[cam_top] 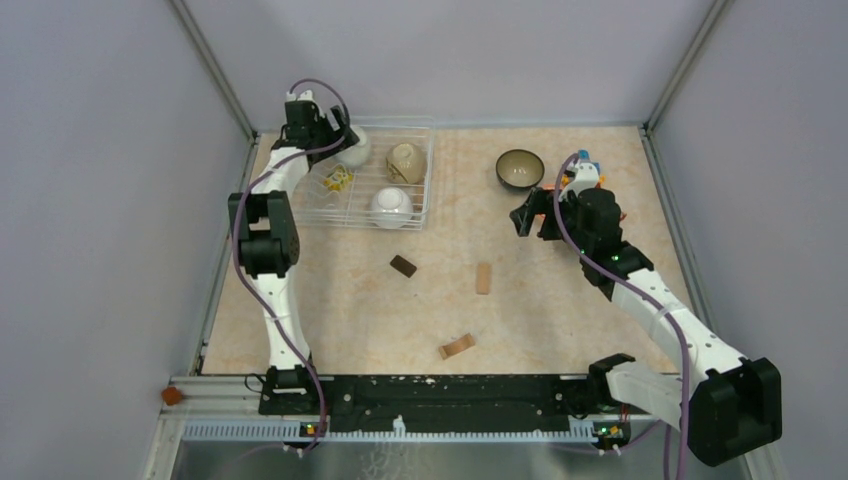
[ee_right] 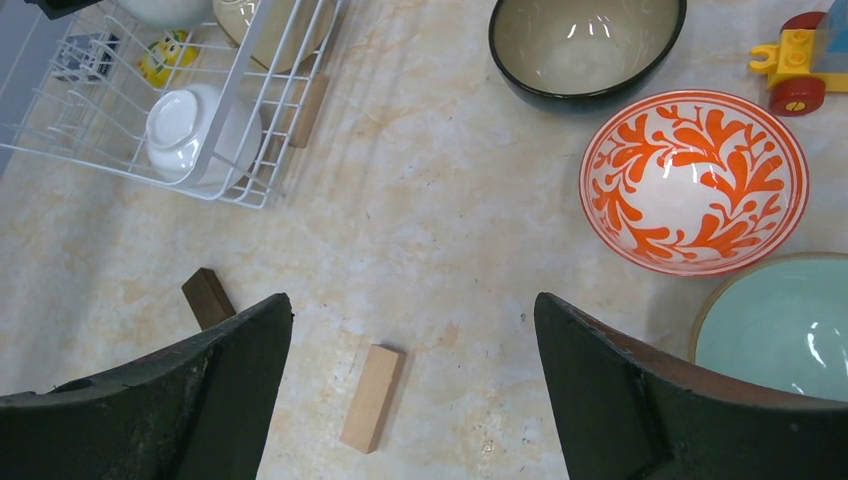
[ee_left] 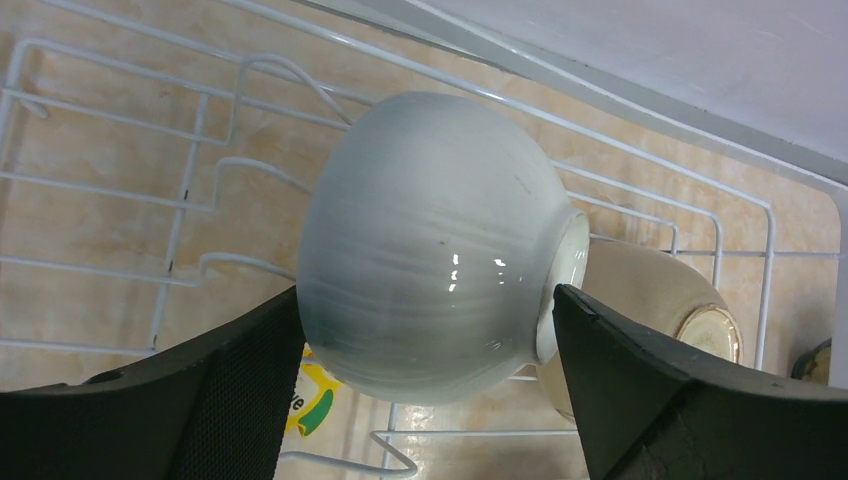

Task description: Unload the bowls from the dish rack

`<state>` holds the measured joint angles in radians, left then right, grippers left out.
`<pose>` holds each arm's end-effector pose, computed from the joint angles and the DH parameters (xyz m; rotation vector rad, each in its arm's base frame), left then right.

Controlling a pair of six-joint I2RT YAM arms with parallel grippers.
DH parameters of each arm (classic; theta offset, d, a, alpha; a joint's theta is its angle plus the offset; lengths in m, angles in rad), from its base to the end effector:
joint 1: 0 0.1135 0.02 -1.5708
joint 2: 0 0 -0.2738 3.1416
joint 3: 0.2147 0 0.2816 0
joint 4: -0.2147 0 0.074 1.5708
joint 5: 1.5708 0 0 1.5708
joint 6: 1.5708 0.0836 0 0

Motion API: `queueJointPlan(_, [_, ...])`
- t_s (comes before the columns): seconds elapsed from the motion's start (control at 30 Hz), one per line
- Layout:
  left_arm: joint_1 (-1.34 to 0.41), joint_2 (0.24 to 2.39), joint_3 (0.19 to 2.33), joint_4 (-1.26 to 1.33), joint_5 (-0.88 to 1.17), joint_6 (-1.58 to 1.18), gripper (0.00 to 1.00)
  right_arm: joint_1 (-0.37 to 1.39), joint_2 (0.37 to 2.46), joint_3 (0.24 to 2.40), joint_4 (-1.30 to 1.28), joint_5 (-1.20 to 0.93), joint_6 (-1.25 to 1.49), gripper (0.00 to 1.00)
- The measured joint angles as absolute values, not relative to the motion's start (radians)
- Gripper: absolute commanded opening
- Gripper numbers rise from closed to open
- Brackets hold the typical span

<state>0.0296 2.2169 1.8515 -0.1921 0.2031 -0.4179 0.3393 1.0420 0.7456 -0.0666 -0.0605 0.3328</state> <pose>0.5958 0.0008 0.2074 -0.3576 2.1179 -0.4440 0.2904 0.1078 0.2710 -0.0474 1.9660 0.5034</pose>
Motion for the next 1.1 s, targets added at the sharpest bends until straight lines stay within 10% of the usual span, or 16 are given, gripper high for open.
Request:
queueJointPlan(0.47, [0.031,2.232,1.857,-0.187,0.250,-0.446,0.63,0.339,1.043,0.746,-0.067,-0.063,0.332,0.90])
queueJointPlan(1.1, [-0.061,2.159,1.848,-0.197,0.230,-0.394,0.62,0.339,1.044,0.746,-0.068,-0.085,0.332,0.89])
